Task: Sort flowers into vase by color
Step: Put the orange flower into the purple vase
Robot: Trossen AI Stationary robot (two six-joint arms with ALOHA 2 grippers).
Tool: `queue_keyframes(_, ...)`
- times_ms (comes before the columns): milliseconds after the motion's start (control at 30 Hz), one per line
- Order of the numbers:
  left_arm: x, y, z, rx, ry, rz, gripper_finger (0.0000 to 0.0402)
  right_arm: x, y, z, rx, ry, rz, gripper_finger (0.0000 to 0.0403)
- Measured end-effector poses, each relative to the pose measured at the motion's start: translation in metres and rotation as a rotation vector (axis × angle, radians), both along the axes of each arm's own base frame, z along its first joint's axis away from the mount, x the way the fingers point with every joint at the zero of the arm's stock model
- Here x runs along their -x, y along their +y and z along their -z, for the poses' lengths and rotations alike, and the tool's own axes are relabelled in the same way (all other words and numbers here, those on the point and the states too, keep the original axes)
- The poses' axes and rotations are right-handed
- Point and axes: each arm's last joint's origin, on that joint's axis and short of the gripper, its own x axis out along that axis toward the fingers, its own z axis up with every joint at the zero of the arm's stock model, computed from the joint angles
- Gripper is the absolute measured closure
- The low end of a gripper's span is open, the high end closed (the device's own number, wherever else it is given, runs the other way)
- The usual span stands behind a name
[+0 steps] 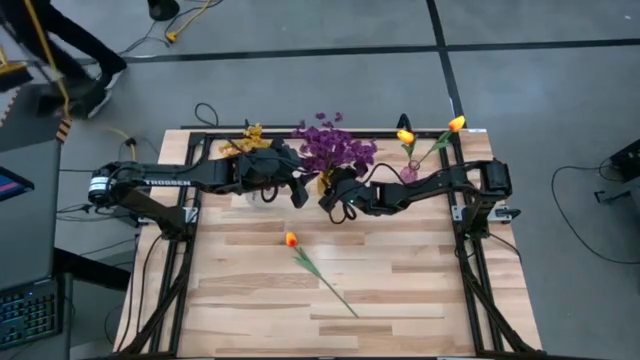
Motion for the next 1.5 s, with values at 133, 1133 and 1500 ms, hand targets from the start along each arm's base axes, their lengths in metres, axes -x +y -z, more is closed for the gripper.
queue_keyframes(133,0.001,0.000,-0.001,0.000,-0.003,0.001,0.0237,0.002,0.005,0.001,-0.002,0.040,-0.011,0.0163)
queue_keyframes(1133,0.044,-0.018,-0.049,-0.147,-0.118,0.081,0.0237,0.056,0.069,-0.054,-0.095,0.131,-0.132,0.0163)
queue_keyframes(1500,0.075,-0.037,-0.056,-0.144,-0.053,0.157,0.0237,0.052,0.103,-0.053,-0.262,0.048,-0.313,0.0163)
